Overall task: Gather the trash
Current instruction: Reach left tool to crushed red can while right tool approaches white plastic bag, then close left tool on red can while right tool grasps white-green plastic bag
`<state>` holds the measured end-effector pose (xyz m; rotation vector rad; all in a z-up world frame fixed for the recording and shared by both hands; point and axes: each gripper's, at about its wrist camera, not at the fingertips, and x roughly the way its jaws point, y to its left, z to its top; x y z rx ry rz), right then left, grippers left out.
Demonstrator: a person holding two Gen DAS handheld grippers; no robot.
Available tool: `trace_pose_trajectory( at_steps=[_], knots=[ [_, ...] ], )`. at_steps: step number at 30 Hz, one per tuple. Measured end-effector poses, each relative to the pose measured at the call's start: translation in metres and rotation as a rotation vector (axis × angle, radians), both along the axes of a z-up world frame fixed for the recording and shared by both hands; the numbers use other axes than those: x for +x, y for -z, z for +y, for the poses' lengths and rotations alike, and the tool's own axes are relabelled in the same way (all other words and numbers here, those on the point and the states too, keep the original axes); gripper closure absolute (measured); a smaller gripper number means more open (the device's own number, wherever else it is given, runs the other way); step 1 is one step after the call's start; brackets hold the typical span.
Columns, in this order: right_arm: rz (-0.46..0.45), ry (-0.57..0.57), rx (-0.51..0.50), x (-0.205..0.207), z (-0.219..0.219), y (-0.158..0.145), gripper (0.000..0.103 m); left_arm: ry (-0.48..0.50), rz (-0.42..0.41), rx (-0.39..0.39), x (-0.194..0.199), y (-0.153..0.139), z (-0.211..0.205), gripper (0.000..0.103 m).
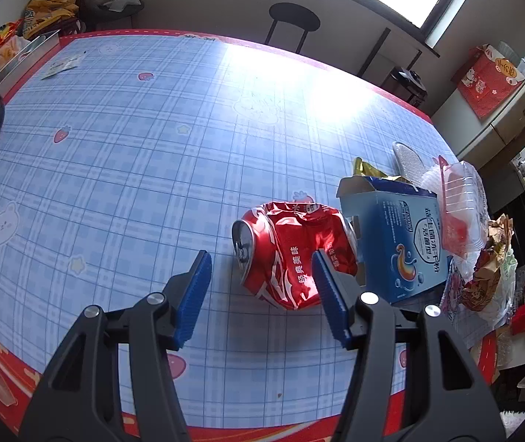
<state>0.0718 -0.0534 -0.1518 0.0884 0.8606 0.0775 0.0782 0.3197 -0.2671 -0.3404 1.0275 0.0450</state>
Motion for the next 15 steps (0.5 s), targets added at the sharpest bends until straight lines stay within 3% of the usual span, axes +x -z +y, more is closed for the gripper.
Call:
trace_pose_trajectory(
  at_steps=[5, 15],
  knots=[
    [0.005, 0.001, -0.017, -0.003, 0.001, 0.000, 0.019, -0.011, 0.048, -0.061, 0.020, 0.023, 0.004, 0.057],
    [0.040, 0.014, -0.002, -0.001, -0.001, 0.010, 0.023, -0.008, 0.094, -0.066, 0.040, 0.049, -0.005, 0.058]
  ],
)
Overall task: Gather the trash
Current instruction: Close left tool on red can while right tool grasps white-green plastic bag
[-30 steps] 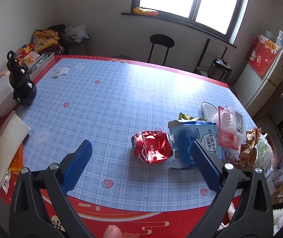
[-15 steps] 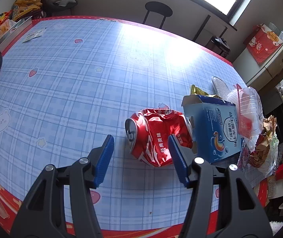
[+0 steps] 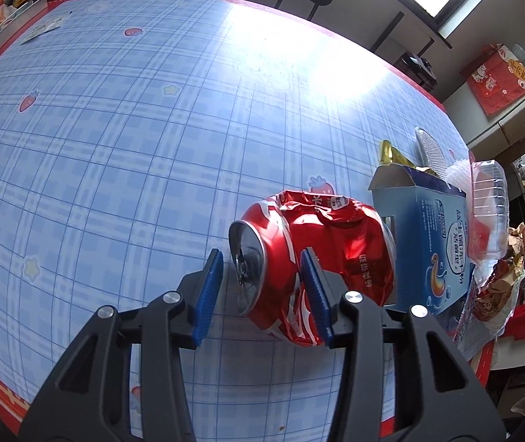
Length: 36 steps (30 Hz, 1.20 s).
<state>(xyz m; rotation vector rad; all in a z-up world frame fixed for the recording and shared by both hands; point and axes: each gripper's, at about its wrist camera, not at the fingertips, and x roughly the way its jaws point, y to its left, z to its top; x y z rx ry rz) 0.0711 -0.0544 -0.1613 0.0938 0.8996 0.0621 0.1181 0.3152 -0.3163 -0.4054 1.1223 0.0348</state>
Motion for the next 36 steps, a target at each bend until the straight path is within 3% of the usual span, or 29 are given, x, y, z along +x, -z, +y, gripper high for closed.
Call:
trace_pose_trajectory(
  at_steps=[4, 6, 10, 14, 18, 21, 23, 25, 26, 30, 34, 36],
  knots=[
    [0.022, -0.005, 0.020, 0.003, -0.001, 0.006, 0.025, 0.005, -0.007, -0.008, 0.002, 0.003, 0.001, 0.057],
    [0.034, -0.001, 0.036, 0.005, -0.004, 0.011, 0.027, 0.010, -0.021, -0.030, 0.002, 0.003, 0.001, 0.066],
    [0.055, 0.011, 0.061, 0.010, -0.010, 0.021, 0.033, -0.001, -0.049, 0.008, -0.006, -0.003, 0.004, 0.068],
    [0.059, 0.017, 0.066, 0.016, -0.013, 0.030, 0.036, -0.034, -0.083, -0.007, -0.018, -0.014, 0.015, 0.068],
    [0.050, 0.006, 0.023, 0.023, -0.011, 0.038, 0.036, -0.067, -0.123, -0.022, -0.032, -0.030, 0.028, 0.068],
    [0.056, -0.015, -0.069, 0.028, -0.001, 0.047, 0.036, -0.076, -0.157, -0.026, -0.040, -0.044, 0.034, 0.068],
    [0.058, -0.013, -0.109, 0.026, 0.003, 0.049, 0.032, -0.077, -0.182, -0.027, -0.045, -0.054, 0.034, 0.068],
    [0.017, 0.008, -0.123, 0.019, -0.001, 0.043, 0.016, -0.075, -0.210, -0.029, -0.049, -0.064, 0.035, 0.068],
    [-0.014, 0.025, -0.121, 0.015, -0.006, 0.038, 0.014, -0.073, -0.225, -0.035, -0.052, -0.068, 0.033, 0.068],
    [-0.075, 0.107, -0.136, 0.010, -0.038, 0.022, 0.013, -0.052, -0.259, -0.051, -0.055, -0.079, 0.023, 0.068],
    [-0.052, 0.203, -0.141, 0.006, -0.075, 0.023, 0.013, -0.021, -0.282, -0.068, -0.053, -0.088, 0.007, 0.068],
    [-0.024, 0.243, -0.132, 0.002, -0.090, 0.027, 0.008, -0.008, -0.294, -0.080, -0.053, -0.091, 0.000, 0.068]
  ],
)
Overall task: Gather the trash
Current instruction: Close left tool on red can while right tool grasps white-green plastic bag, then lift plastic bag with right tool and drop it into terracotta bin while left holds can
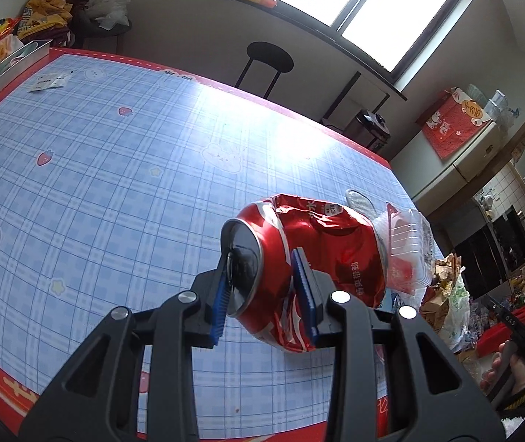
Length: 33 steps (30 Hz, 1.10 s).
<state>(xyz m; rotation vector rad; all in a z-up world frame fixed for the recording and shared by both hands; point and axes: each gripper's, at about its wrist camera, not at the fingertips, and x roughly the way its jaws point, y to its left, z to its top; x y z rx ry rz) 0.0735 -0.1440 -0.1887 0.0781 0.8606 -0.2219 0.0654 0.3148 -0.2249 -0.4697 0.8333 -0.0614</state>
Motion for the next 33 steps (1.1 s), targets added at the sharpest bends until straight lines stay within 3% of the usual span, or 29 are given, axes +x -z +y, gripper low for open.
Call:
trace_pose_trajectory(
  at_steps=[4, 10, 14, 15, 19, 21, 25, 33],
  knots=[
    [0.045, 0.005, 0.042, -0.004, -0.013, 0.014, 0.005, 0.029, -0.008, -0.011, -0.001, -0.003, -0.017, 0.068],
    [0.135, -0.104, 0.018, 0.006, -0.004, 0.051, 0.005, 0.034, 0.014, 0.015, -0.008, -0.009, -0.041, 0.068],
    [0.164, -0.151, 0.129, 0.019, -0.016, 0.070, 0.005, -0.009, 0.004, 0.049, -0.018, -0.023, -0.055, 0.068],
    [0.179, -0.165, 0.140, 0.023, -0.018, 0.074, 0.010, -0.024, 0.004, 0.049, -0.020, -0.027, -0.059, 0.068],
    [0.223, -0.235, 0.227, 0.032, -0.032, 0.083, 0.062, -0.053, 0.001, 0.062, -0.031, -0.038, -0.080, 0.068],
    [0.206, -0.245, 0.267, 0.031, -0.042, 0.080, 0.074, -0.054, -0.002, 0.070, -0.034, -0.044, -0.093, 0.068],
    [0.117, -0.294, 0.300, 0.023, -0.059, 0.059, 0.082, -0.051, -0.025, 0.090, -0.032, -0.057, -0.119, 0.068],
    [-0.092, -0.322, 0.253, 0.007, -0.103, -0.001, 0.083, 0.028, -0.075, 0.106, -0.007, -0.086, -0.183, 0.068]
  ],
)
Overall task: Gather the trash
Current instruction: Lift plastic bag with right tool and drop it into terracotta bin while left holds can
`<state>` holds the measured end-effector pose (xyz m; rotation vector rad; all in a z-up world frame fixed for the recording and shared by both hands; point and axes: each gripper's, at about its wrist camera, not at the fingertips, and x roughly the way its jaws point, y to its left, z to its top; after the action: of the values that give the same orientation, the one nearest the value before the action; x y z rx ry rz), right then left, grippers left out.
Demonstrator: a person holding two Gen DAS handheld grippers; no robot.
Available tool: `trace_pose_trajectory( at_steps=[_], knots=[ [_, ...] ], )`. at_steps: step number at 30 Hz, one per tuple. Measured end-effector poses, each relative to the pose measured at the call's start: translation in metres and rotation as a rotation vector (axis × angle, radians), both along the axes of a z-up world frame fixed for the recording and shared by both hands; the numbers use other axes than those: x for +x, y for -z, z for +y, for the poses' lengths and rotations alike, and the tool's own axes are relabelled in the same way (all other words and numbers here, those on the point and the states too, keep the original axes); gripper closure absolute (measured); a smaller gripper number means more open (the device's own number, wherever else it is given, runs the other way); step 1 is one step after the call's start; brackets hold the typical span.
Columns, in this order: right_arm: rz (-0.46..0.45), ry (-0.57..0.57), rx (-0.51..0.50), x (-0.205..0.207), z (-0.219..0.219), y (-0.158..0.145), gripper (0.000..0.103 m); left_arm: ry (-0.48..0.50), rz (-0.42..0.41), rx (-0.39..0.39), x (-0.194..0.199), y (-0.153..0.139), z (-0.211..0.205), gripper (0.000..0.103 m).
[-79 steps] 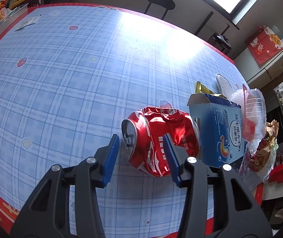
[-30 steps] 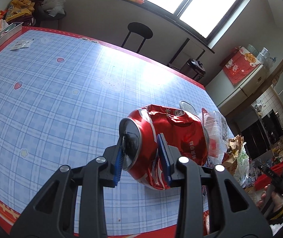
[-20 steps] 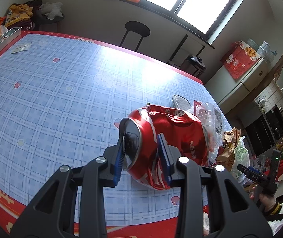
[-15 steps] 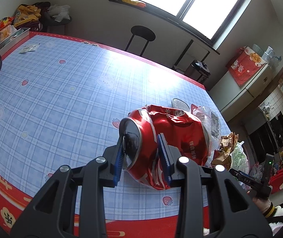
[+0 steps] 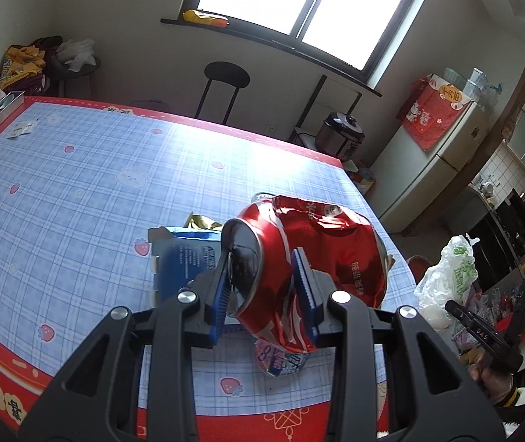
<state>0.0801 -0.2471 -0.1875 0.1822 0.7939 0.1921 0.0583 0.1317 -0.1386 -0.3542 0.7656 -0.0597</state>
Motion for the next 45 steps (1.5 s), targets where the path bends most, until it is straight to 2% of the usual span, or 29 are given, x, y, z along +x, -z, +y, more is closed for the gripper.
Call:
trace_pose_trajectory(
  at_steps=[7, 15, 24, 29, 32, 35, 37, 39, 41, 44, 45],
  knots=[
    [-0.082, 0.091, 0.000, -0.003, -0.065, -0.021, 0.083, 0.084, -0.036, 0.017, 0.019, -0.020, -0.060, 0.068],
    [-0.060, 0.198, 0.006, 0.012, -0.160, -0.014, 0.083, 0.127, -0.062, 0.037, 0.030, -0.033, -0.121, 0.068],
    [0.002, 0.196, 0.067, 0.058, -0.227, 0.010, 0.083, 0.038, -0.060, 0.050, 0.012, -0.031, -0.146, 0.068],
    [0.048, 0.184, 0.102, 0.089, -0.237, 0.023, 0.081, -0.035, -0.041, 0.066, -0.009, -0.031, -0.142, 0.068],
    [0.062, 0.183, 0.129, 0.102, -0.239, 0.028, 0.075, -0.052, -0.025, 0.081, -0.014, -0.033, -0.138, 0.068],
    [0.056, 0.199, 0.127, 0.107, -0.237, 0.027, 0.058, -0.047, -0.031, 0.105, -0.011, -0.039, -0.136, 0.068],
    [0.034, 0.220, 0.151, 0.107, -0.237, 0.021, 0.038, -0.041, -0.050, 0.108, -0.009, -0.046, -0.137, 0.068],
    [0.006, 0.228, 0.166, 0.103, -0.236, 0.015, 0.026, -0.026, -0.062, 0.098, -0.004, -0.049, -0.140, 0.068],
    [-0.005, 0.233, 0.144, 0.098, -0.235, 0.007, 0.021, 0.010, -0.055, 0.094, 0.005, -0.049, -0.148, 0.068],
    [-0.038, 0.274, 0.087, 0.083, -0.237, -0.009, 0.005, 0.080, -0.060, 0.108, 0.018, -0.050, -0.167, 0.068],
    [-0.056, 0.287, 0.067, 0.077, -0.238, -0.015, 0.005, 0.103, -0.067, 0.109, 0.023, -0.051, -0.174, 0.068]
  ],
)
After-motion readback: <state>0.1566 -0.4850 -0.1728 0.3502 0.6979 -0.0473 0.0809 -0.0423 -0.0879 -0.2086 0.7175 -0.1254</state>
